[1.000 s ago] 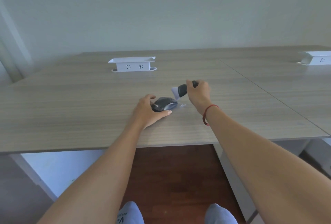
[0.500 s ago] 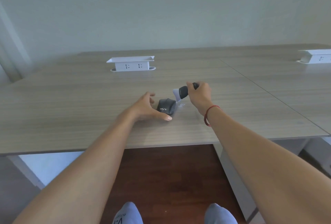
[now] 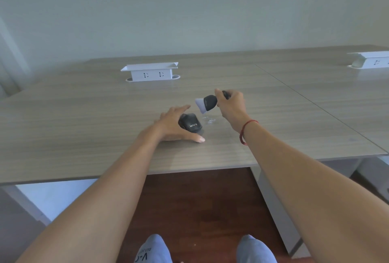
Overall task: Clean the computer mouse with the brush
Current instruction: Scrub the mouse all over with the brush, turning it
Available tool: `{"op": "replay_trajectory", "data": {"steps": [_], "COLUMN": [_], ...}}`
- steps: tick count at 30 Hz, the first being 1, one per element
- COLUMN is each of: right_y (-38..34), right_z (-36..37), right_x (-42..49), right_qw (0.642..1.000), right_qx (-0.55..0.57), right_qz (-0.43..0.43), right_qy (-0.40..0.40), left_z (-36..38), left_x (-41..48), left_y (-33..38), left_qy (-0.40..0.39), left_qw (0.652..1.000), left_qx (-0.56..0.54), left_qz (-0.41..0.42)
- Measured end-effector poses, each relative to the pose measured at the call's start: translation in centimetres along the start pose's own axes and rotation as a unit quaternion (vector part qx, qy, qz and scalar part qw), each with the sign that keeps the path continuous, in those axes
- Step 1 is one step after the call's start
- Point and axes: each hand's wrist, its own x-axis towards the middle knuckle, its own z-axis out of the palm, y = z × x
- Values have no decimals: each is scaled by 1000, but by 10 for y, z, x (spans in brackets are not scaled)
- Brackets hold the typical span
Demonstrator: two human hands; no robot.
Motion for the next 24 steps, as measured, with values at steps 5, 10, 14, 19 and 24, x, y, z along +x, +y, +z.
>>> {"op": "replay_trajectory", "data": {"steps": [5,10,14,19,24], "right_y": [-5,2,-7,-1,7], "right_z": [5,0,0,2,-4], "right_x": [-14,-15,-19,-17,-14], "right_qw": [997,998,998,997,996], "right_qx": [12,-52,-24,-52,-54], "right_qz": [-6,-14,-19,24,68], "right_qy": [-75,-33,-52,-55,-3], "left_z": [2,14,17,20,21], "left_x": [1,-10,-12,-15,-15], "left_y": [-13,-13,-9,-9,-9], "left_qy": [47,142,172,183,188], "left_qw": [991,981,979,977,975], "left_qx": [-121,-128,-111,-106,-115], "left_qz": [33,26,13,11,9]}}
